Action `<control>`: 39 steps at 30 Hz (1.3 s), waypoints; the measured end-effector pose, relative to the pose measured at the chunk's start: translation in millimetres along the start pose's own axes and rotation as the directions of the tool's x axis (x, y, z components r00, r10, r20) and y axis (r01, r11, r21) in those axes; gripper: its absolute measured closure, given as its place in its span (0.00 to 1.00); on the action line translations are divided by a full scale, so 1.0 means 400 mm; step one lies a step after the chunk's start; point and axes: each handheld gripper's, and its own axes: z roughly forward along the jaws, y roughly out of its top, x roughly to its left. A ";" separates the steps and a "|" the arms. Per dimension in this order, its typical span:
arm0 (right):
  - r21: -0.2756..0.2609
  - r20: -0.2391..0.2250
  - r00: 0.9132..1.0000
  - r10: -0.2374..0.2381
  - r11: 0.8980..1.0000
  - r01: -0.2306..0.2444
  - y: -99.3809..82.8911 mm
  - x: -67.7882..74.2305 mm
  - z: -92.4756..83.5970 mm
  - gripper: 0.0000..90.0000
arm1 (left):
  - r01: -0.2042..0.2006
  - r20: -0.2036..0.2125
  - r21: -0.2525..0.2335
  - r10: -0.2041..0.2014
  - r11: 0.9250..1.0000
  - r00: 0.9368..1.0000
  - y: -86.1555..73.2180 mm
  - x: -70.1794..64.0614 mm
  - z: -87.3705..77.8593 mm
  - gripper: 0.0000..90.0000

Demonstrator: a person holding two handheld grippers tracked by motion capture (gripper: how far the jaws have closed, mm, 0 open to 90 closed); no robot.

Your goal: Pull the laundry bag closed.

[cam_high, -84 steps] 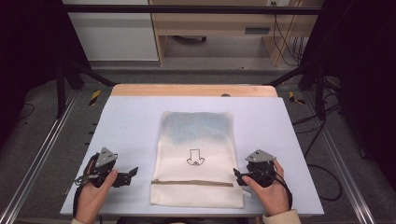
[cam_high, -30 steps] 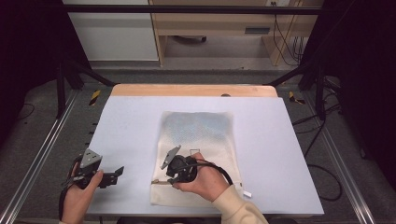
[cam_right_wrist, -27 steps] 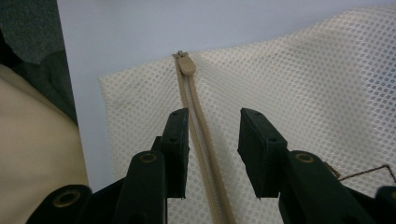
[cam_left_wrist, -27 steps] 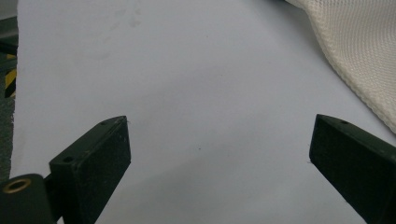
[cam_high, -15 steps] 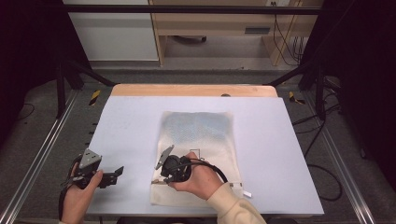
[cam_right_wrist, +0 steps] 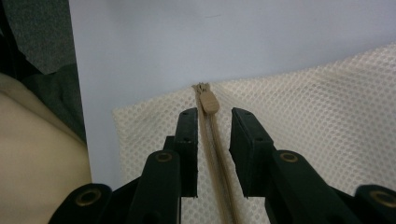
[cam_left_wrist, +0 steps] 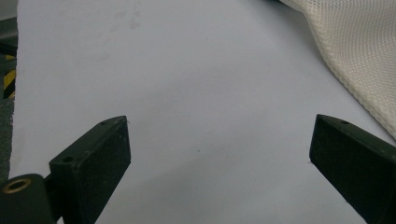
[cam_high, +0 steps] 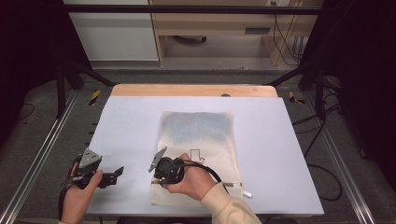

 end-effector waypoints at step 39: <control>0.056 -0.059 0.998 0.017 0.998 -0.014 0.045 -0.007 0.076 0.91 | -0.007 0.042 -0.004 0.007 1.000 0.999 0.005 -0.019 -0.004 0.06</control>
